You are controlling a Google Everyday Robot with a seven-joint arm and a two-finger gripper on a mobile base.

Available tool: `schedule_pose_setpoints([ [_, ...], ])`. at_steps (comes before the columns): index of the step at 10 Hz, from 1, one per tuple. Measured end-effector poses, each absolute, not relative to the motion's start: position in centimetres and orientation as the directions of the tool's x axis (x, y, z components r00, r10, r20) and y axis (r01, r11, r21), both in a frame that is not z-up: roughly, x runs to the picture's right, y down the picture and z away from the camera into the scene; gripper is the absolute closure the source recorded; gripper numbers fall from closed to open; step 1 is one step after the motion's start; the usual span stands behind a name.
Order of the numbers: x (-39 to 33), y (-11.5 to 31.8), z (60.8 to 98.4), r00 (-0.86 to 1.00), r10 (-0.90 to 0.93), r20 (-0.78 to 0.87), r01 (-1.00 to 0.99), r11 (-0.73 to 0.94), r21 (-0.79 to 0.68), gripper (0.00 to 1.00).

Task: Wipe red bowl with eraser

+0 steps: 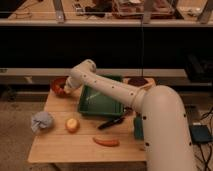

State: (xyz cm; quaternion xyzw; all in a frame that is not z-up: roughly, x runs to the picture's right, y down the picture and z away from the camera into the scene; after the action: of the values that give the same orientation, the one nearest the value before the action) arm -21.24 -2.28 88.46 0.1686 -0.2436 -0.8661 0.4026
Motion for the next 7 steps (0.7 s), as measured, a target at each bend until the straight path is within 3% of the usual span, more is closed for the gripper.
schedule_pose_setpoints([
  [4, -21.3, -4.7, 89.3, -0.601, -0.790, -0.124, 0.622, -0.559, 0.548, 1.00],
  [7, -25.3, -5.6, 89.0, -0.614, -0.771, -0.168, 0.583, -0.586, 0.563, 1.00],
])
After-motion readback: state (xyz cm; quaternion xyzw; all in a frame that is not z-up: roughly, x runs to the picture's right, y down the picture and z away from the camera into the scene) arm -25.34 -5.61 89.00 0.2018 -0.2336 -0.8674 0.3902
